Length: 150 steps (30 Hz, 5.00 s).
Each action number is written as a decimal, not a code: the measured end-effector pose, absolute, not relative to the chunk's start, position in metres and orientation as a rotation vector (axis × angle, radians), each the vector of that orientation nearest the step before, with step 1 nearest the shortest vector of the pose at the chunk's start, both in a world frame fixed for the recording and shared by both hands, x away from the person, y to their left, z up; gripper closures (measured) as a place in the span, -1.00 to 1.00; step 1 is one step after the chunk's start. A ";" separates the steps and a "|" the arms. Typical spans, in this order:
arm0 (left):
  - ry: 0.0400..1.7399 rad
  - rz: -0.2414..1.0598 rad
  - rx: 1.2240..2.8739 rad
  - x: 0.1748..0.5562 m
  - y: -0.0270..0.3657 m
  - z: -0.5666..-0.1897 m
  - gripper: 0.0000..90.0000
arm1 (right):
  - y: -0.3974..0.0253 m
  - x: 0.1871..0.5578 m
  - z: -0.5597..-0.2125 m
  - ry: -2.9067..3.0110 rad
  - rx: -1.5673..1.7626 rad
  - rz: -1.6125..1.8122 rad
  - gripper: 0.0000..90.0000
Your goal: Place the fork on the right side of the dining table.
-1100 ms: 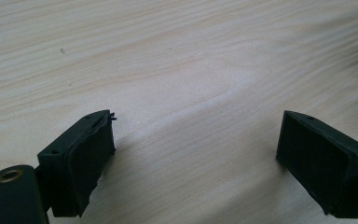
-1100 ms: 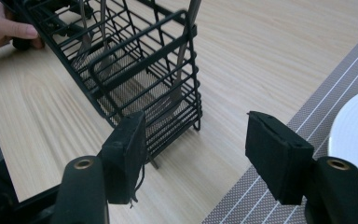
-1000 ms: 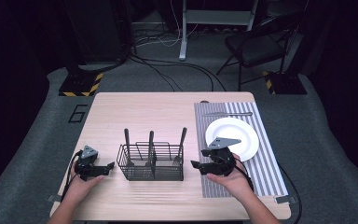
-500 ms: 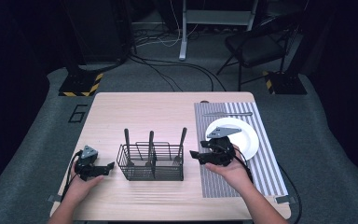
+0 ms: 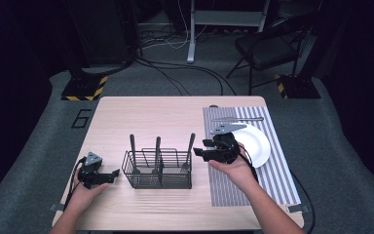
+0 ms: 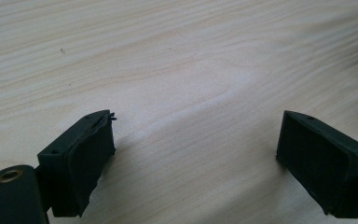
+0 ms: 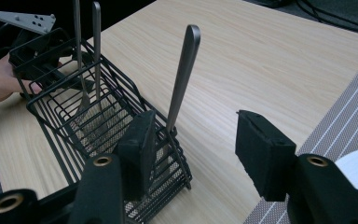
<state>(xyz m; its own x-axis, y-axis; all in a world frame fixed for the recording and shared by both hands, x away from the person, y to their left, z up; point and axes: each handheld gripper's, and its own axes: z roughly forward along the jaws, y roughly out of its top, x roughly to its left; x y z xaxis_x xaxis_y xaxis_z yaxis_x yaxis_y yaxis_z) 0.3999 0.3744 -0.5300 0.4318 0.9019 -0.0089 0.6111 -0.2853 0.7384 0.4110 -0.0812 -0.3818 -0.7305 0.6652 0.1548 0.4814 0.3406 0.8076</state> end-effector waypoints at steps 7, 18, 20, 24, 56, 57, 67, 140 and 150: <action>1.271 0.550 2.009 0.400 0.374 -0.530 -0.76 | -0.072 0.417 -0.377 2.411 1.012 1.334 0.15; 1.271 0.550 2.010 0.400 0.374 -0.530 -0.76 | -0.060 0.426 -0.369 2.420 0.984 1.341 0.37; 1.271 0.550 2.010 0.400 0.374 -0.530 -0.76 | -0.059 0.426 -0.367 2.420 0.986 1.345 0.41; 1.271 0.550 2.009 0.400 0.374 -0.530 -0.76 | -0.058 0.429 -0.365 2.417 0.992 1.346 0.47; 1.271 0.550 2.010 0.400 0.374 -0.530 -0.76 | -0.035 0.412 -0.342 2.488 0.838 1.362 0.92; 1.271 0.550 2.009 0.400 0.374 -0.530 -0.76 | -0.034 0.411 -0.341 2.495 0.828 1.354 0.92; 1.270 0.550 2.010 0.400 0.374 -0.530 -0.76 | -0.031 0.410 -0.334 2.502 0.830 1.353 0.92; 1.271 0.550 2.009 0.400 0.374 -0.530 -0.76 | -0.095 0.411 -0.251 2.202 0.931 1.370 0.93; 1.271 0.550 2.009 0.400 0.374 -0.530 -0.76 | -0.111 0.403 -0.290 2.182 0.998 1.316 0.93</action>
<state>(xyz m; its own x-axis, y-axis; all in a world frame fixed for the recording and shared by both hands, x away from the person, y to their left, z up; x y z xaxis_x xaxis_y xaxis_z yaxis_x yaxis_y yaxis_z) 0.3999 0.3744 -0.5300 0.4321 0.9018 -0.0086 0.6109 -0.2857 0.7383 0.4035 -0.1111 -0.2902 -0.6637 0.7476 0.0226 0.3690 0.3009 0.8794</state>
